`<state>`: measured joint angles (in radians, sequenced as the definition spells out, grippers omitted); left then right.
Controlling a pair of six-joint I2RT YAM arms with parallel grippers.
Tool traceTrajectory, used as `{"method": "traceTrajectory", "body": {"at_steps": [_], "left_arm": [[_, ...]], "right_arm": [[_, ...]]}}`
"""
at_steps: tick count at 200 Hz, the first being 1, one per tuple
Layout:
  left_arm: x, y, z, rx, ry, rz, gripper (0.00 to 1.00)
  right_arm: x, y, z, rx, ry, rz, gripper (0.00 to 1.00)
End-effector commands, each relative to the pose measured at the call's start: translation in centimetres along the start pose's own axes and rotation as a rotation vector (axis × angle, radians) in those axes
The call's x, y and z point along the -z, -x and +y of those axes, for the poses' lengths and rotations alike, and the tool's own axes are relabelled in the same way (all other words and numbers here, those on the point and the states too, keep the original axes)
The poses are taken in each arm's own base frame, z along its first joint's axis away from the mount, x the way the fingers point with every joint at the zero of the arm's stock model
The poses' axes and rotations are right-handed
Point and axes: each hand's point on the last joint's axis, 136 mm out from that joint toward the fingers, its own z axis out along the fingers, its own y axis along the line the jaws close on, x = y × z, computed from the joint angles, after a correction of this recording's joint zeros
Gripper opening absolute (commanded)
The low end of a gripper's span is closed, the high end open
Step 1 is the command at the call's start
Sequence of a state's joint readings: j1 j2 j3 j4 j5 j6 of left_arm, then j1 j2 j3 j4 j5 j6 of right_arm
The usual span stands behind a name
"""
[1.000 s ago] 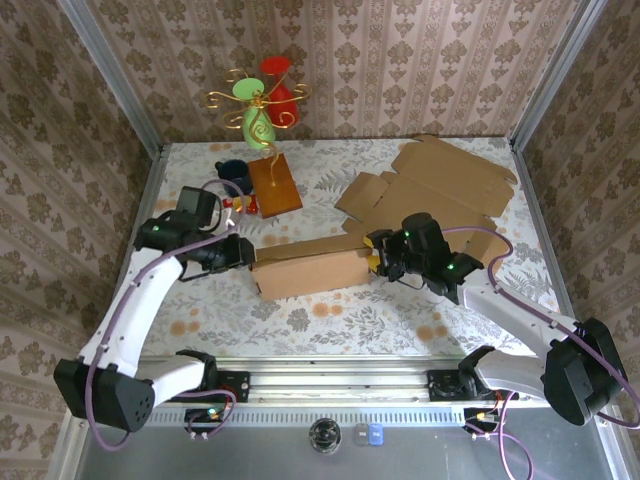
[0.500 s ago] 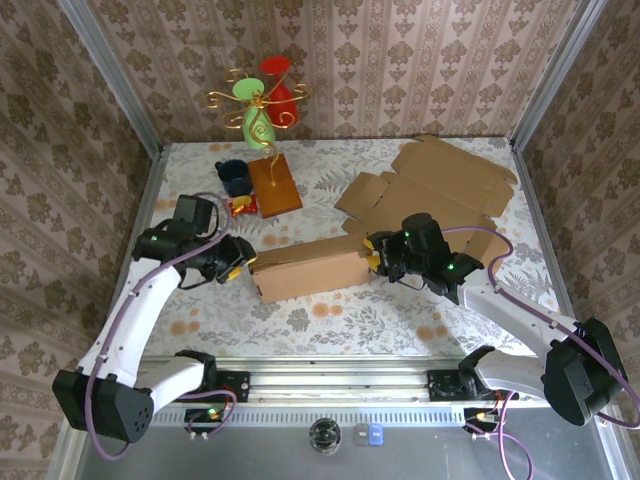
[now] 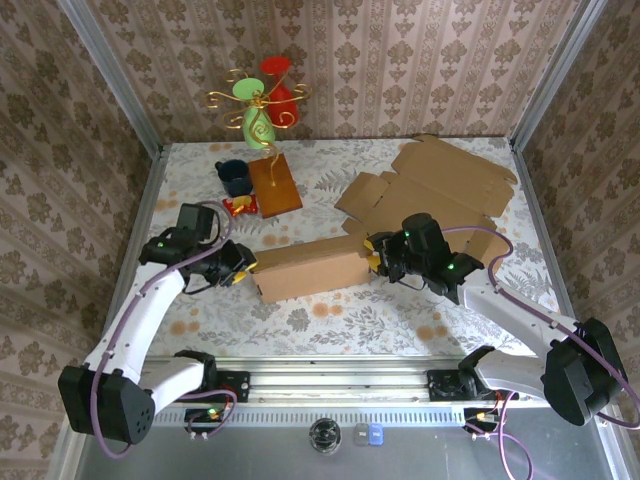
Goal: Fold the paper box
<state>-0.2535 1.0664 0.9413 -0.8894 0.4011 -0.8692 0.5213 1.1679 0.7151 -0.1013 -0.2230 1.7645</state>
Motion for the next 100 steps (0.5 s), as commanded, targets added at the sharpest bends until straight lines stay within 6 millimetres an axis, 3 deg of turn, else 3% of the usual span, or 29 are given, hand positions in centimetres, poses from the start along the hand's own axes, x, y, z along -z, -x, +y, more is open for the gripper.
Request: {"method": "traceTrajectory", "body": {"at_steps": [1, 31, 72, 100], "left_arm": [[-1.4, -1.1, 1.8, 0.012, 0.035, 0.048, 0.31], [-1.6, -1.2, 2.4, -0.027, 0.048, 0.045, 0.23], [-0.9, -0.7, 2.1, -0.131, 0.037, -0.015, 0.17], [-0.9, -0.6, 1.5, -0.17, 0.017, -0.027, 0.16]], "right_arm": [[-0.4, 1.3, -5.9, -0.048, -0.204, -0.041, 0.38], [-0.1, 1.3, -5.4, -0.049, -0.195, -0.035, 0.44], [2.0, 1.9, -1.4, 0.048, -0.178, -0.046, 0.67], [2.5, 1.9, 0.7, 0.019, -0.109, -0.012, 0.75]]}}
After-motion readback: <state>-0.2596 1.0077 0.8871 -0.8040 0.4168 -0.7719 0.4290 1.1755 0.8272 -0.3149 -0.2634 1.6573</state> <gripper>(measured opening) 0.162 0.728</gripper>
